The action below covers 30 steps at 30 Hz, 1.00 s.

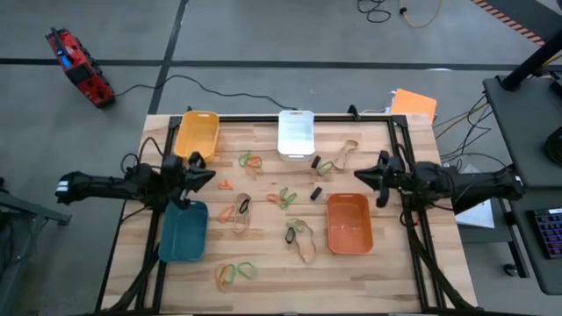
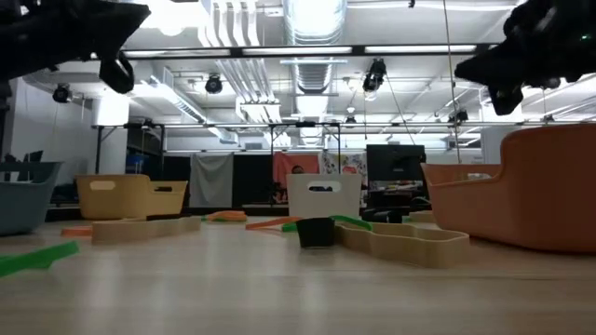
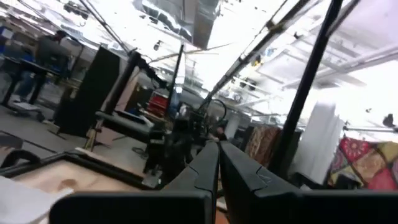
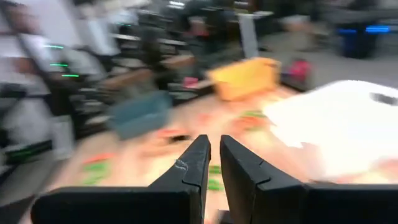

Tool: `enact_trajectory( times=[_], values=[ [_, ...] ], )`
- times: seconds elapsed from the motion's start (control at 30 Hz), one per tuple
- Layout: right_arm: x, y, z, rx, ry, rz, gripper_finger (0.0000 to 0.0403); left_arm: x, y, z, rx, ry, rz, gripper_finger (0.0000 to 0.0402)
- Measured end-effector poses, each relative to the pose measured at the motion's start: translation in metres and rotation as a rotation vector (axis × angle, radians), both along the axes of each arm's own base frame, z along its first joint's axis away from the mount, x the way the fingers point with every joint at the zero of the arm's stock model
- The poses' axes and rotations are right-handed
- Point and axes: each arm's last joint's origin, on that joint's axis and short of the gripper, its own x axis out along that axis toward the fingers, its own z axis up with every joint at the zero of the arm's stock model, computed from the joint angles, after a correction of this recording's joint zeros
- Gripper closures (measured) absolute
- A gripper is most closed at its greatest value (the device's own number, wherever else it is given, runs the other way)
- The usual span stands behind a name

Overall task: Sort rubber bands into baskets
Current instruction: Put the orange rubber band into the orange bin

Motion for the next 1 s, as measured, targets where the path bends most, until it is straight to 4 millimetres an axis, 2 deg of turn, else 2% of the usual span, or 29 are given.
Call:
enact_trajectory(
  times=[0.07,0.3,0.57,0.7,1.0],
  values=[
    [0.004,-0.002,0.002,0.019,0.054,-0.063,0.0369,0.003,-0.001,0.009,-0.019,0.005,-0.013,0.0402],
    [0.032,-0.001,0.017,-0.015,0.209,-0.049,0.0369,0.027,-0.007,0.029,0.014,0.116,-0.042,0.0402],
    [0.067,-0.003,0.044,-0.082,0.342,-0.044,0.0369,0.046,-0.008,0.045,0.087,0.407,-0.019,0.0402],
    [0.088,-0.004,0.054,-0.134,0.415,-0.031,0.0369,0.049,-0.008,0.049,0.12,0.504,-0.01,0.0402],
    [0.131,-0.004,0.051,-0.178,0.533,0.016,0.0369,0.056,-0.008,0.041,0.265,0.653,-0.014,0.0402]
  ],
)
